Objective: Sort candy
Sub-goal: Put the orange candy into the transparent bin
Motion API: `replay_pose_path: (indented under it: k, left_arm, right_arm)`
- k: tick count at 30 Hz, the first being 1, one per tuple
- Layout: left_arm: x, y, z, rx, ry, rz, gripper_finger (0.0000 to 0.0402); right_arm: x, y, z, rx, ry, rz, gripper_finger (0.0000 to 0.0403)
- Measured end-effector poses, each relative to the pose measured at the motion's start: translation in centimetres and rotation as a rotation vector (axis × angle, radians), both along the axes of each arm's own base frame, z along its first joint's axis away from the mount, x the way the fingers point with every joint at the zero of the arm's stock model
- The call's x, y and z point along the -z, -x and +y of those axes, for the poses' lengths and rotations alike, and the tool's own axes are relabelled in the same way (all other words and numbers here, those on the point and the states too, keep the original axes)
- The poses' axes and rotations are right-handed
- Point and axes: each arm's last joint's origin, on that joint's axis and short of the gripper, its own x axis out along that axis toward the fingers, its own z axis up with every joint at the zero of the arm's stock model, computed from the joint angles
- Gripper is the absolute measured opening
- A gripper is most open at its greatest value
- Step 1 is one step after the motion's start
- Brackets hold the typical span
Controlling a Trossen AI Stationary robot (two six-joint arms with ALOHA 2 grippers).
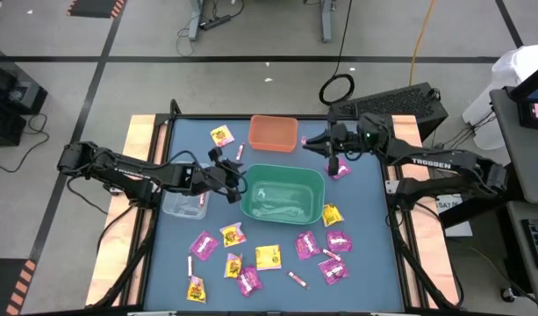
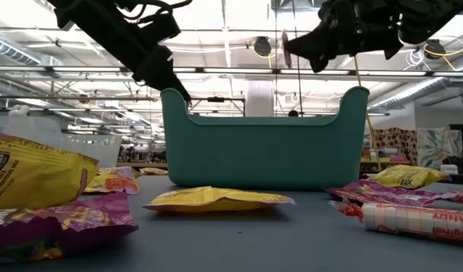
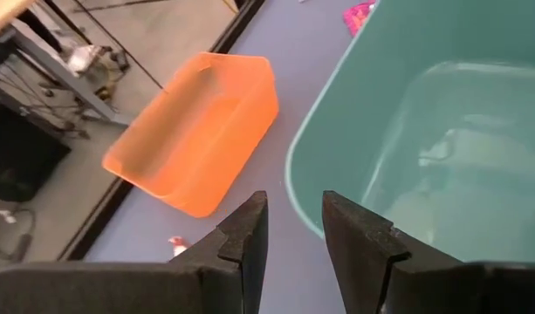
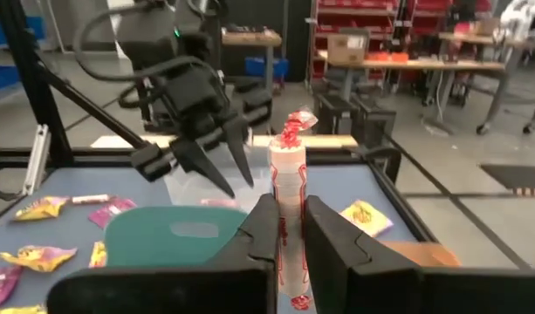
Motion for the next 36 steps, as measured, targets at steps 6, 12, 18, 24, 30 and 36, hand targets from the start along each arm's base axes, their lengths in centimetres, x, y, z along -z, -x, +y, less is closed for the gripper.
replay_pose_path:
  k: [6,12,18,24,30,36]
  left_arm:
    - [0.03,-0.03,-0.08,-0.007,0.062,-0.027,0.0118]
    - [0.03,-0.03,-0.08,-0.012,0.07,-0.032,0.0118]
    - [0.04,-0.03,-0.08,-0.012,0.069,-0.031,0.0118]
    - [0.02,-0.03,-0.08,-0.011,0.069,-0.031,0.0118]
    - [0.04,-0.03,-0.08,-0.011,0.069,-0.031,0.0118]
    - [0.02,-0.03,-0.08,-0.011,0.069,-0.031,0.0118]
  right_arm:
    - [-0.06,-0.18,0.39,-0.017,0.015,-0.005,0.0025]
    - [-0.05,-0.17,0.38,-0.025,0.131,-0.001,0.0025]
    - [-0.04,-0.17,0.38,-0.037,0.298,0.003,0.0025]
    - [-0.03,-0.18,0.38,-0.05,0.478,0.008,0.0025]
    - [-0.04,-0.18,0.38,-0.056,0.562,0.009,0.0025]
    - [-0.04,-0.18,0.38,-0.058,0.578,0.009,0.0025]
